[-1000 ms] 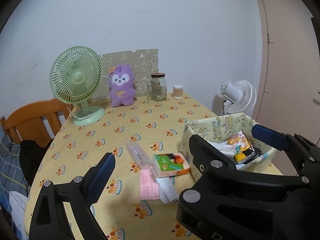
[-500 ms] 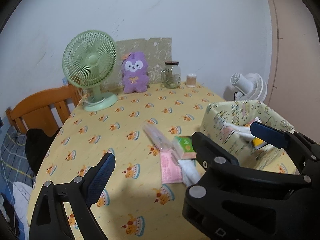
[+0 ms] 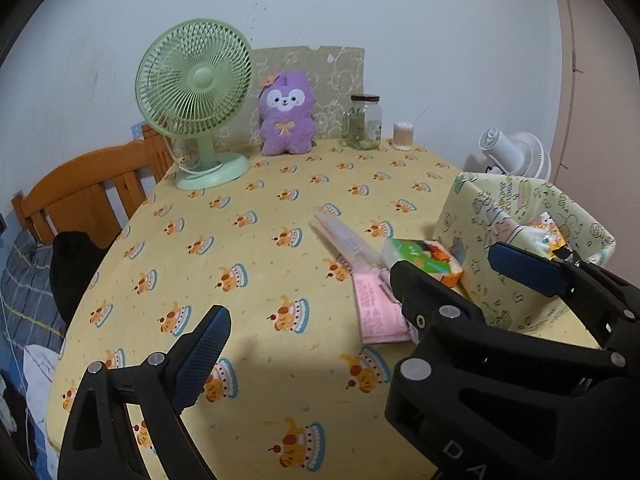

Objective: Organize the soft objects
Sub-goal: 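Withdraw both tools from the box toward the pink packet and white roll, then grasp the pink packet with the left tool while the right tool grasps the white roll, then lift the pink packet and white roll and carry both over the fabric box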

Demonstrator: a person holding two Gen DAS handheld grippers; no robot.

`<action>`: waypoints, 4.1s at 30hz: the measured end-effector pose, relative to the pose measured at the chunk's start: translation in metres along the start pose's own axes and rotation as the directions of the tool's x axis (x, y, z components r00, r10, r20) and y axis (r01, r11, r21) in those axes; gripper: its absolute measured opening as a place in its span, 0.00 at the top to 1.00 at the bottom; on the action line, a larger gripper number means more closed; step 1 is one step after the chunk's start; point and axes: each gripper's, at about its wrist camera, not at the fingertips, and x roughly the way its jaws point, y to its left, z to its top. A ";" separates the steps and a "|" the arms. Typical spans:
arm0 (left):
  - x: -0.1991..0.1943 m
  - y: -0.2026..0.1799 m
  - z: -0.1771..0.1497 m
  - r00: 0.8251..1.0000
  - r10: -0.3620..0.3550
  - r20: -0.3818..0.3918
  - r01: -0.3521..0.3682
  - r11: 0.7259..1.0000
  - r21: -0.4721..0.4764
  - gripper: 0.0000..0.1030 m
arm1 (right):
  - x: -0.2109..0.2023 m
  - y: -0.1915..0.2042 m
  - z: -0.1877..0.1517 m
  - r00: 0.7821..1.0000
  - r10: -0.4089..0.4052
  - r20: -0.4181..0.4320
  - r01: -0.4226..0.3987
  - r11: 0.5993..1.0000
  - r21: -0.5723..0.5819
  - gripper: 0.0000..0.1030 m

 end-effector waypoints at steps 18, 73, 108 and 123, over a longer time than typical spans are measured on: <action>0.050 0.007 -0.016 0.992 0.001 -0.128 -0.001 1.000 0.000 0.07 | 0.052 0.000 -0.015 0.990 -0.070 -0.119 0.067 0.997 -0.029 0.44; 0.097 0.006 -0.001 0.985 -0.023 -0.169 0.019 0.999 -0.026 0.55 | 0.086 -0.015 -0.005 0.986 0.035 -0.163 -0.030 0.999 0.034 0.87; 0.017 -0.001 0.007 0.999 0.029 -0.042 -0.031 0.999 -0.045 0.61 | 0.011 -0.005 0.005 0.998 0.061 -0.017 -0.061 0.998 -0.013 0.87; -0.021 -0.011 0.024 0.998 0.044 0.042 -0.043 0.999 -0.029 0.61 | -0.028 -0.008 0.021 0.997 0.058 0.060 -0.057 0.998 -0.017 0.87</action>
